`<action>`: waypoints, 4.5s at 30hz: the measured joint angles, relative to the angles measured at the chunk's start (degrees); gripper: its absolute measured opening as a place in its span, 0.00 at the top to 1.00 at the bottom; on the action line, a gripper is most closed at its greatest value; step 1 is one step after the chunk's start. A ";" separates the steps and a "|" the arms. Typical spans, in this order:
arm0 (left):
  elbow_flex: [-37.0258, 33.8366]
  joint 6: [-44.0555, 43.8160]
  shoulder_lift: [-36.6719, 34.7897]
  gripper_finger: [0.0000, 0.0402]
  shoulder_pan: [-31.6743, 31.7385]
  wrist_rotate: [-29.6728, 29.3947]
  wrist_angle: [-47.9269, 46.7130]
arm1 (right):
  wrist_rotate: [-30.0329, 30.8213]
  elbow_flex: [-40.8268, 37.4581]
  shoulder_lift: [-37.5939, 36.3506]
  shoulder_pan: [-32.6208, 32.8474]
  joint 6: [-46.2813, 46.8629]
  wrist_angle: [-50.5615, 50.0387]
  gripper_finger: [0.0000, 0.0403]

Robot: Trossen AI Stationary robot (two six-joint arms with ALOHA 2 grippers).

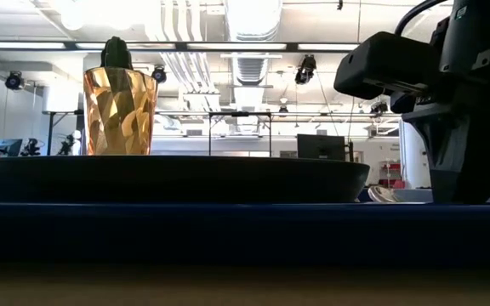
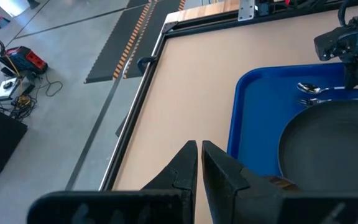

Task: Pick and place plate/cup/fork/spoon on tray
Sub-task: Put the orange spoon on the blue serving tray to the right side of the orange fork, then adjust the blue serving tray

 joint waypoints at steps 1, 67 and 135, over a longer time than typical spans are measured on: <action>0.04 0.02 0.02 0.98 0.00 0.00 0.00 | -0.02 -0.02 0.00 0.00 -0.04 0.16 0.98; -0.15 -0.11 -0.26 0.98 0.00 -0.04 0.83 | 14.19 1.15 -16.02 -11.49 -27.50 -19.86 0.82; -0.20 -0.02 -0.87 0.98 -0.02 0.59 0.70 | -7.70 -7.48 -4.20 -40.26 -78.28 -6.11 0.98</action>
